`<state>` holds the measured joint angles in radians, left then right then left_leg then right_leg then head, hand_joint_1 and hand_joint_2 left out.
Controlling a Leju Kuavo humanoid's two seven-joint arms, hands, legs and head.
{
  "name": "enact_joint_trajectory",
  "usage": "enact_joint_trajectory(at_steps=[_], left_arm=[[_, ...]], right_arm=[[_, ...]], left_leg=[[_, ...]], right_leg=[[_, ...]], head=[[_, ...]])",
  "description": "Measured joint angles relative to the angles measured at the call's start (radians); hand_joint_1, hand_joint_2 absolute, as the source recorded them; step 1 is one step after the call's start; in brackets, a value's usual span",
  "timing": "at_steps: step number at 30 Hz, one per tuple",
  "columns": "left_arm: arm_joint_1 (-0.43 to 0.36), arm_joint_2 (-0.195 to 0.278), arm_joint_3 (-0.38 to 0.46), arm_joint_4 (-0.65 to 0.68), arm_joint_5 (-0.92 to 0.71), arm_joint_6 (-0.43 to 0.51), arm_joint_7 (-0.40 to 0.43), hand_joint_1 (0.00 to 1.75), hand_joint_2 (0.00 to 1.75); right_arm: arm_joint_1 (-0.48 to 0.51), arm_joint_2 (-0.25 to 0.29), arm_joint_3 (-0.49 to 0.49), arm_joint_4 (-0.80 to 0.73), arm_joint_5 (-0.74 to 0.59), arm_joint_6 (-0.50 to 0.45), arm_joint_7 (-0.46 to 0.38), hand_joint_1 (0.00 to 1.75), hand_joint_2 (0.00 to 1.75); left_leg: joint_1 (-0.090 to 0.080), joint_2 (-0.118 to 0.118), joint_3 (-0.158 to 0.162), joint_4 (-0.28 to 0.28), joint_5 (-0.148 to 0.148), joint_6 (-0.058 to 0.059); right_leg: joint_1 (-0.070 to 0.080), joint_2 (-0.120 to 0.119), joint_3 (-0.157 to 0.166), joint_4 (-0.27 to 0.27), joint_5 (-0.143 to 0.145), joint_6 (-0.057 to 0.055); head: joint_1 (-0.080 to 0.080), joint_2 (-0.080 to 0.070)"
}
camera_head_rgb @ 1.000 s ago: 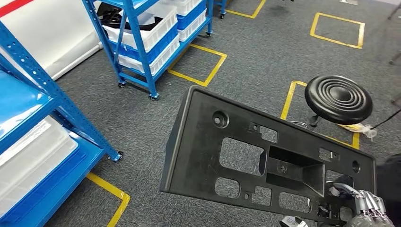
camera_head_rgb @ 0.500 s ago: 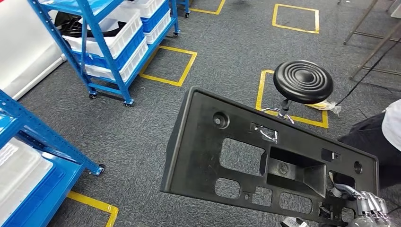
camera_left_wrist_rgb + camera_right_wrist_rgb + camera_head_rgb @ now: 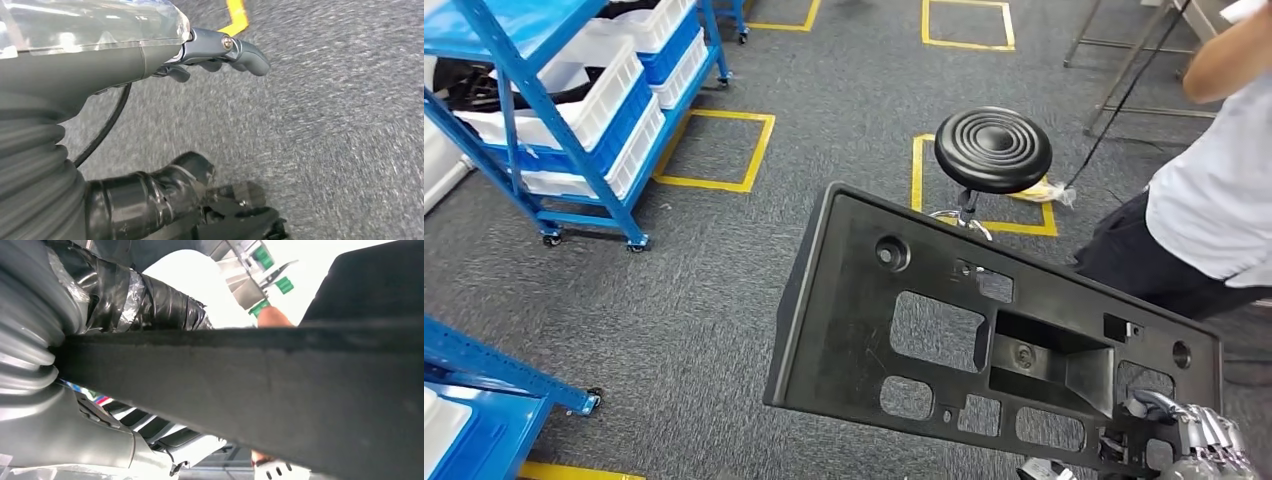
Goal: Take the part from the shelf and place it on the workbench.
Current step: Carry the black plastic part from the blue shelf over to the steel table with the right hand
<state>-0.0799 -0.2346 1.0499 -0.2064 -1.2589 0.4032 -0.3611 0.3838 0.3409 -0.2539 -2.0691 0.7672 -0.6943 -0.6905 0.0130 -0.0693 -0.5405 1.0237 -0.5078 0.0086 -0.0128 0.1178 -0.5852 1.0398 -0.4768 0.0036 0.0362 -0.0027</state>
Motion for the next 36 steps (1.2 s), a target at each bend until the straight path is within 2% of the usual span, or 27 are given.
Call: enact_joint_trajectory(at_steps=[1, 3, 5, 7, 8, 9, 10, 12, 14, 15, 16, 17, 19, 20, 21, 22, 23, 24, 25, 26, 28, 29, 30, 32, 33, 34, 36], left_arm=[[-0.001, 0.000, 0.000, 0.000, 0.000, 0.000, 0.000, 0.00, 1.75], [-0.003, -0.001, 0.000, 0.000, 0.001, 0.000, -0.001, 0.00, 1.75], [-0.001, -0.002, 0.000, 0.000, 0.002, 0.001, -0.001, 0.00, 1.75], [0.002, -0.002, 0.000, 0.000, 0.004, 0.001, -0.001, 0.00, 1.75], [0.002, -0.002, 0.000, 0.000, 0.006, 0.001, -0.001, 0.00, 1.75], [0.002, -0.002, 0.000, 0.000, 0.007, 0.001, -0.001, 0.00, 1.75], [0.001, -0.002, 0.000, 0.000, 0.008, 0.001, -0.001, 0.00, 1.75], [0.000, -0.004, 0.000, 0.000, 0.008, 0.001, -0.001, 0.00, 1.75], [-0.001, -0.005, 0.001, 0.000, 0.009, 0.001, 0.000, 0.00, 1.75], [-0.002, -0.005, 0.001, 0.000, 0.010, 0.001, 0.000, 0.00, 1.75], [-0.003, -0.005, 0.001, 0.000, 0.010, 0.001, 0.000, 0.00, 1.75], [-0.004, -0.005, 0.001, 0.000, 0.011, 0.001, 0.000, 0.00, 1.75], [-0.006, -0.005, 0.002, 0.000, 0.012, 0.001, -0.003, 0.00, 1.75], [-0.005, -0.004, 0.002, 0.000, 0.012, 0.001, -0.004, 0.00, 1.75], [-0.004, -0.004, 0.002, 0.000, 0.012, 0.000, -0.005, 0.00, 1.75], [-0.002, -0.004, 0.003, 0.000, 0.013, 0.000, -0.006, 0.00, 1.75], [0.000, -0.004, 0.003, 0.000, 0.013, 0.000, -0.007, 0.00, 1.75], [0.002, -0.004, 0.003, 0.000, 0.012, 0.000, -0.007, 0.00, 1.75], [0.002, -0.004, 0.004, 0.000, 0.012, 0.001, -0.007, 0.00, 1.75], [0.002, -0.003, 0.004, 0.000, 0.011, 0.001, -0.007, 0.00, 1.75], [0.002, -0.003, 0.004, 0.000, 0.011, 0.000, -0.007, 0.00, 1.75], [0.003, -0.003, 0.004, 0.000, 0.011, 0.000, -0.008, 0.00, 1.75], [0.003, -0.003, 0.004, 0.000, 0.011, 0.000, -0.009, 0.00, 1.75], [0.002, -0.003, 0.004, 0.000, 0.012, -0.002, -0.010, 0.00, 1.75], [0.002, -0.003, 0.004, 0.000, 0.012, -0.003, -0.010, 0.00, 1.75], [0.001, -0.004, 0.004, 0.000, 0.012, -0.005, -0.011, 0.00, 1.75], [0.002, -0.004, 0.004, 0.000, 0.013, -0.013, -0.012, 0.00, 1.75]], right_arm=[[0.001, 0.000, 0.000, 0.000, 0.000, 0.000, 0.000, 1.75, 1.75], [0.001, 0.000, 0.000, 0.000, 0.000, 0.000, 0.000, 1.75, 1.75], [-0.002, 0.000, -0.001, 0.001, 0.000, 0.000, 0.000, 1.75, 1.75], [-0.004, 0.000, -0.001, 0.004, 0.000, 0.000, 0.000, 1.75, 1.75], [-0.004, 0.000, -0.001, 0.007, 0.000, 0.000, 0.001, 1.75, 1.75], [-0.003, 0.000, -0.001, 0.009, 0.000, 0.000, 0.001, 1.75, 1.75], [-0.004, 0.000, -0.001, 0.010, -0.001, 0.000, 0.002, 1.75, 1.75], [-0.005, 0.000, -0.001, 0.011, -0.001, 0.000, 0.003, 1.75, 1.75], [-0.007, 0.000, -0.001, 0.011, -0.001, 0.000, 0.003, 1.75, 1.75], [-0.008, 0.000, -0.001, 0.011, -0.001, 0.000, 0.003, 1.75, 1.75], [-0.007, 0.000, -0.001, 0.011, -0.001, 0.000, 0.004, 1.75, 1.75], [-0.006, 0.000, -0.001, 0.011, -0.001, 0.000, 0.004, 1.75, 1.75], [-0.006, 0.000, -0.001, 0.011, -0.001, -0.001, 0.005, 1.75, 1.75], [-0.006, 0.000, -0.001, 0.011, -0.001, -0.001, 0.005, 1.75, 1.75], [-0.007, 0.001, -0.001, 0.012, -0.001, -0.001, 0.005, 1.75, 1.75], [-0.007, 0.001, -0.001, 0.013, -0.001, -0.001, 0.005, 1.75, 1.75], [-0.007, 0.001, -0.001, 0.014, -0.001, -0.001, 0.005, 1.75, 1.75], [-0.006, 0.001, -0.001, 0.016, -0.001, 0.000, 0.005, 1.75, 1.75], [-0.006, 0.001, -0.001, 0.017, -0.001, 0.000, 0.005, 1.75, 1.75], [-0.006, 0.001, -0.001, 0.018, -0.001, 0.000, 0.005, 1.75, 1.75], [-0.007, 0.001, -0.001, 0.019, -0.001, 0.000, 0.005, 1.75, 1.75], [-0.007, 0.001, -0.001, 0.019, 0.000, 0.000, 0.005, 1.75, 1.75], [-0.007, 0.002, -0.001, 0.020, 0.000, 0.000, 0.005, 1.75, 1.75], [-0.005, 0.002, -0.001, 0.020, 0.000, -0.001, 0.005, 1.75, 1.75], [-0.004, 0.002, -0.001, 0.020, 0.000, -0.001, 0.005, 1.75, 1.75], [-0.004, 0.002, -0.001, 0.020, 0.000, -0.001, 0.005, 1.75, 1.75], [-0.006, 0.001, -0.001, 0.022, 0.000, -0.001, 0.005, 1.75, 1.75]], left_leg=[[0.000, 0.011, 0.000, -0.002, 0.003, 0.006], [0.002, 0.036, 0.001, -0.012, 0.011, 0.021], [0.001, 0.062, 0.001, -0.017, 0.014, 0.031], [-0.002, 0.091, 0.000, -0.016, 0.013, 0.034], [-0.003, 0.106, 0.000, -0.016, 0.012, 0.035], [-0.004, 0.119, 0.000, -0.015, 0.011, 0.035], [-0.004, 0.130, 0.001, -0.015, 0.009, 0.033], [-0.006, 0.150, 0.006, -0.013, 0.004, 0.027], [-0.011, 0.168, 0.010, -0.012, 0.000, 0.018], [-0.012, 0.179, 0.012, -0.013, -0.001, 0.014], [-0.013, 0.189, 0.016, -0.014, -0.003, 0.009], [-0.013, 0.186, 0.018, -0.011, -0.008, 0.003], [-0.010, 0.142, 0.000, 0.039, -0.045, -0.006], [-0.007, 0.112, -0.025, 0.094, -0.076, -0.009], [-0.006, 0.092, -0.056, 0.160, -0.109, -0.011], [-0.005, 0.084, -0.085, 0.222, -0.132, -0.013], [-0.004, 0.081, -0.103, 0.258, -0.137, -0.014], [-0.003, 0.079, -0.106, 0.259, -0.122, -0.015], [-0.001, 0.076, -0.092, 0.221, -0.090, -0.015], [0.001, 0.064, -0.065, 0.158, -0.050, -0.015], [0.007, 0.013, -0.020, 0.046, -0.006, -0.012], [0.008, -0.006, -0.010, 0.020, -0.001, -0.009], [0.006, -0.014, -0.008, 0.012, -0.004, -0.005], [0.005, 0.009, -0.007, 0.005, 0.001, 0.008], [0.006, 0.020, -0.005, 0.000, 0.004, 0.015], [0.007, 0.033, -0.004, -0.005, 0.007, 0.021], [0.006, 0.060, -0.003, -0.009, 0.009, 0.029]], right_leg=[[-0.002, 0.004, -0.004, -0.001, 0.002, 0.006], [0.000, -0.031, -0.016, 0.022, -0.015, 0.016], [0.001, -0.085, -0.057, 0.112, -0.070, 0.023], [-0.002, -0.103, -0.110, 0.229, -0.120, 0.028], [-0.003, -0.107, -0.121, 0.256, -0.123, 0.030], [-0.003, -0.111, -0.113, 0.245, -0.108, 0.030], [-0.003, -0.118, -0.086, 0.198, -0.078, 0.029], [0.005, -0.162, -0.014, 0.064, -0.027, 0.020], [0.017, -0.195, 0.021, -0.008, -0.015, 0.008], [0.021, -0.193, 0.020, -0.011, -0.017, 0.003], [0.019, -0.180, 0.020, -0.014, -0.014, -0.002], [0.016, -0.168, 0.020, -0.018, -0.011, -0.006], [0.007, -0.146, 0.023, -0.027, -0.004, -0.018], [0.005, -0.135, 0.023, -0.028, -0.002, -0.022], [0.005, -0.124, 0.022, -0.027, -0.001, -0.024], [0.004, -0.111, 0.021, -0.026, -0.001, -0.025], [0.004, -0.097, 0.021, -0.024, -0.001, -0.026], [0.004, -0.082, 0.021, -0.021, -0.002, -0.025], [0.003, -0.067, 0.021, -0.018, -0.003, -0.024], [0.002, -0.054, 0.020, -0.014, -0.005, -0.021], [0.002, -0.030, 0.013, -0.001, -0.010, -0.013], [0.002, -0.019, 0.006, 0.003, -0.010, -0.007], [0.001, -0.009, 0.001, 0.005, -0.009, -0.001], [-0.004, 0.005, -0.007, 0.005, -0.005, 0.011], [-0.004, -0.008, -0.012, 0.014, -0.012, 0.016], [-0.003, -0.031, -0.025, 0.040, -0.029, 0.020], [-0.001, -0.087, -0.078, 0.150, -0.089, 0.028]], head=[[0.000, 0.000], [0.001, 0.000], [0.001, 0.000], [0.001, 0.000], [0.001, 0.000], [0.001, 0.000], [0.001, 0.000], [0.001, 0.000], [0.001, 0.000], [0.001, 0.000], [0.000, 0.000], [0.001, 0.000], [0.000, 0.000], [-0.001, 0.000], [-0.001, 0.000], [-0.001, 0.000], [-0.001, 0.000], [-0.001, 0.000], [-0.001, 0.000], [-0.001, 0.000], [-0.001, 0.000], [-0.001, 0.000], [0.000, 0.000], [-0.001, 0.000], [0.000, 0.000], [0.002, 0.000], [0.004, 0.000]])
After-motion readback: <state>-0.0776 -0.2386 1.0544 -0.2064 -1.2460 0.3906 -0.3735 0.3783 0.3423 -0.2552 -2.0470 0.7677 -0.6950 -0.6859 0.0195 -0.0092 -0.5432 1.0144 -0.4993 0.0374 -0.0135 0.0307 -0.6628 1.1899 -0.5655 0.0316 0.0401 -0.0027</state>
